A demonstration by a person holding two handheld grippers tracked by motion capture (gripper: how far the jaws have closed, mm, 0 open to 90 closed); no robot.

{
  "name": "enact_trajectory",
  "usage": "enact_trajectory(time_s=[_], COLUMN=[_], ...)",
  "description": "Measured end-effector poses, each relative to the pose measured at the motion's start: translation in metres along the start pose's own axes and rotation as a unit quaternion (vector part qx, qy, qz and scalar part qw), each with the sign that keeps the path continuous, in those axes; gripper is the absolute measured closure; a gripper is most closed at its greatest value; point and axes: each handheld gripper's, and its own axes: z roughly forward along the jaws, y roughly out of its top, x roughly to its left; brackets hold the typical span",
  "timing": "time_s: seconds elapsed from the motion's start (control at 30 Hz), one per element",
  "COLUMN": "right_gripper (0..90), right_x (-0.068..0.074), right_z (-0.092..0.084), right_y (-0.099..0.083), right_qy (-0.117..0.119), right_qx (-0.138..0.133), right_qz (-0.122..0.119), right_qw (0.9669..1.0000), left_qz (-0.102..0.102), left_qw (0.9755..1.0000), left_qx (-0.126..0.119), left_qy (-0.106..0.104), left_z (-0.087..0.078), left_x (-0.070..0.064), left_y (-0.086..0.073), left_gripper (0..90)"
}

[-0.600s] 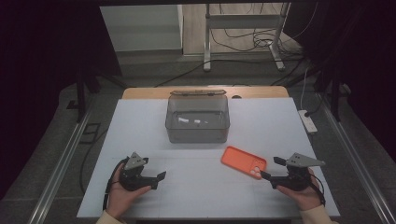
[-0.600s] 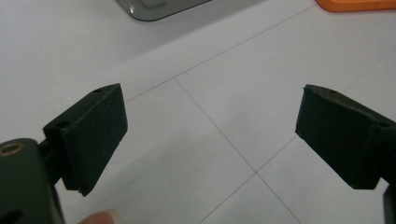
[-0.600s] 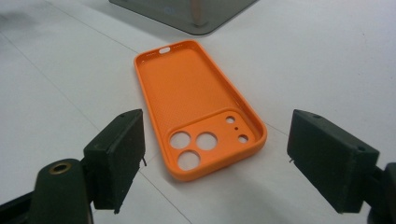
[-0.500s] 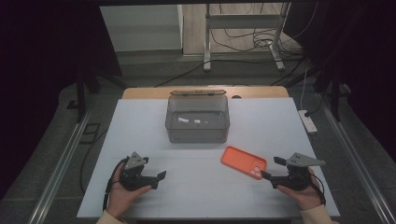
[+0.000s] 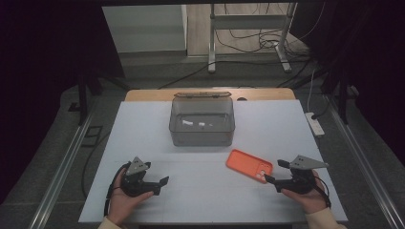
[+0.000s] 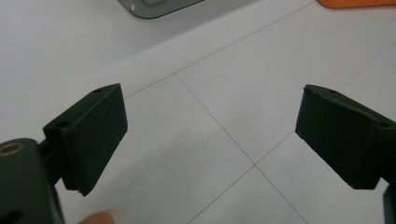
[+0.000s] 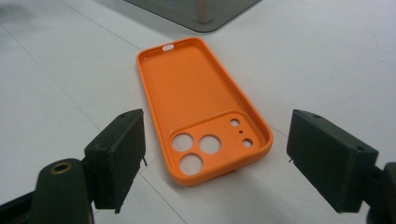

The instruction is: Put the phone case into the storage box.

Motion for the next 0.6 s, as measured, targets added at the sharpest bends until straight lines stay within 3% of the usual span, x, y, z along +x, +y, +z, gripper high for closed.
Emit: enact_trajectory(time_s=[0.6], right_gripper=[19.9], right_x=[-0.0004], right_z=[0.0005], right_y=[0.0031], right_qy=[-0.002], right_qx=[0.001], right_qz=[-0.007], right_qw=[1.0000], left_qz=[0.005], left_qw=[1.0000], left_qx=[0.004], left_qy=[-0.005], left_z=[-0.0002], left_x=[-0.0018], left_y=[-0.0013], left_gripper=[8.9])
